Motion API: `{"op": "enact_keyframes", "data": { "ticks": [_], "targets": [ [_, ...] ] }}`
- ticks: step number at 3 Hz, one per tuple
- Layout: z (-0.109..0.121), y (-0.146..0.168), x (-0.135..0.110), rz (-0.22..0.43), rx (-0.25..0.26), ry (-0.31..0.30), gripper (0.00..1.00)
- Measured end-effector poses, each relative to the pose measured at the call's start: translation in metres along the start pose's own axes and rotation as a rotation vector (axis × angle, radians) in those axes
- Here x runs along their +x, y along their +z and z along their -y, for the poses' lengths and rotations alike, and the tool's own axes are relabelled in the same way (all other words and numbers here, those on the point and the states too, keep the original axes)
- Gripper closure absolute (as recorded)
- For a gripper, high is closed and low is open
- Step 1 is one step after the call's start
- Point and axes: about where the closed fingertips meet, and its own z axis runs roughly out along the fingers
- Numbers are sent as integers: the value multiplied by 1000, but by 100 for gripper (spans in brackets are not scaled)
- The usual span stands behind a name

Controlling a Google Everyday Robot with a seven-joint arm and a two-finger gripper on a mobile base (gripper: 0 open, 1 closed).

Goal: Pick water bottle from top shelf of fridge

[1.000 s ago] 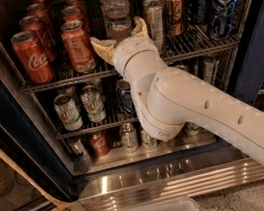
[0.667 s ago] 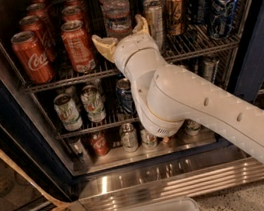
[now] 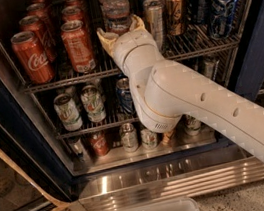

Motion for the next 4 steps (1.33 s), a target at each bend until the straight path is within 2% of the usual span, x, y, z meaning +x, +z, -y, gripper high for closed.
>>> {"op": "enact_keyframes", "data": {
  "ticks": [1,2,3,4],
  "targets": [
    [-1,1,0,0,-2,-1,61],
    [-1,1,0,0,-2,-1,84],
    [-1,1,0,0,-2,-1,100],
    [2,-12,-4,28,-11,18,100]
  ]
}}
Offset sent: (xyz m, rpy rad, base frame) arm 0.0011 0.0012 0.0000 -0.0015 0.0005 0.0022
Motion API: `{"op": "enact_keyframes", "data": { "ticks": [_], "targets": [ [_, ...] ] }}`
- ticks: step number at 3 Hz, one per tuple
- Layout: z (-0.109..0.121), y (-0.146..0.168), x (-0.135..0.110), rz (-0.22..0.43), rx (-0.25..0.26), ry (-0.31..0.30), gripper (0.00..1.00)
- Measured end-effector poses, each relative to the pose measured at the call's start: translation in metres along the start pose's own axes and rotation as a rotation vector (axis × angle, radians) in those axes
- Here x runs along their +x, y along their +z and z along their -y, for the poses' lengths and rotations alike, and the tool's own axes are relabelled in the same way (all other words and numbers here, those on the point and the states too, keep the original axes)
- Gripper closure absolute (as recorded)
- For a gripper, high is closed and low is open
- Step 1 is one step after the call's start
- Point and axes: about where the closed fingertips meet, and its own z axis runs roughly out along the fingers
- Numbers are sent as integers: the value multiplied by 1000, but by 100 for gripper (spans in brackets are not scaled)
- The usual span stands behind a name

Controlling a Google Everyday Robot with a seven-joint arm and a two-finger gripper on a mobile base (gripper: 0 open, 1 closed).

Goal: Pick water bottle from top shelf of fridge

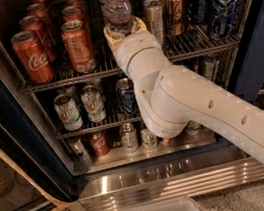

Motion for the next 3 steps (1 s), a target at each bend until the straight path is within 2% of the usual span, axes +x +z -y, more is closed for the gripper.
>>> {"op": "enact_keyframes", "data": {
  "ticks": [1,3],
  "targets": [
    [4,-28,-13,55,1,21,100],
    [13,-84,-54,169,9,15,100]
  ]
}}
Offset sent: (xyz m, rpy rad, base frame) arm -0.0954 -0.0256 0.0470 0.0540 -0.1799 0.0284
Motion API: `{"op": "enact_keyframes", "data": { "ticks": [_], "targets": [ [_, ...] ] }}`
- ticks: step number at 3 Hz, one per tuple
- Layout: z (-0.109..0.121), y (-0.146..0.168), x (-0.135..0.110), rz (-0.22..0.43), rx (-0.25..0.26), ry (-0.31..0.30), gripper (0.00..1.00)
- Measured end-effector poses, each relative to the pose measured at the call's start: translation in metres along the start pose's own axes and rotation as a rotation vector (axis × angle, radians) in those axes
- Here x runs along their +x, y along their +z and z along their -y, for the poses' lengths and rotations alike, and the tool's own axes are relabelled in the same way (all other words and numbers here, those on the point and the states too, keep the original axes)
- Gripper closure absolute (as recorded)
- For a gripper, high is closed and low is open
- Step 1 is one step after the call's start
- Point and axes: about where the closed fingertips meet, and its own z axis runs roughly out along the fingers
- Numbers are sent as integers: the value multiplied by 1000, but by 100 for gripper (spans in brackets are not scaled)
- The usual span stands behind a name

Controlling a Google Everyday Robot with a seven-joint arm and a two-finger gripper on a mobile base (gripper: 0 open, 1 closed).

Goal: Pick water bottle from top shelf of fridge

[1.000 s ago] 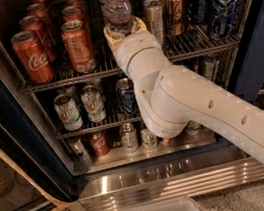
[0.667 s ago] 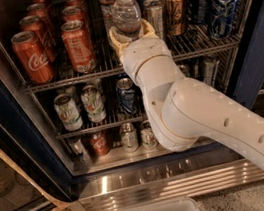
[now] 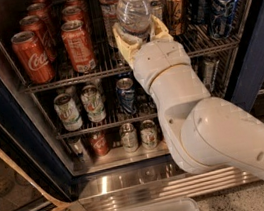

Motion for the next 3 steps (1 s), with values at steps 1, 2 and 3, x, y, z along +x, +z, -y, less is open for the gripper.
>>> {"op": "enact_keyframes", "data": {
  "ticks": [1,2,3],
  "targets": [
    [5,-23,-22,31,-26,4,100],
    [9,-45,-29,25,-97,41,100],
    [12,-66,-34,31,-164,92,100]
  ]
}}
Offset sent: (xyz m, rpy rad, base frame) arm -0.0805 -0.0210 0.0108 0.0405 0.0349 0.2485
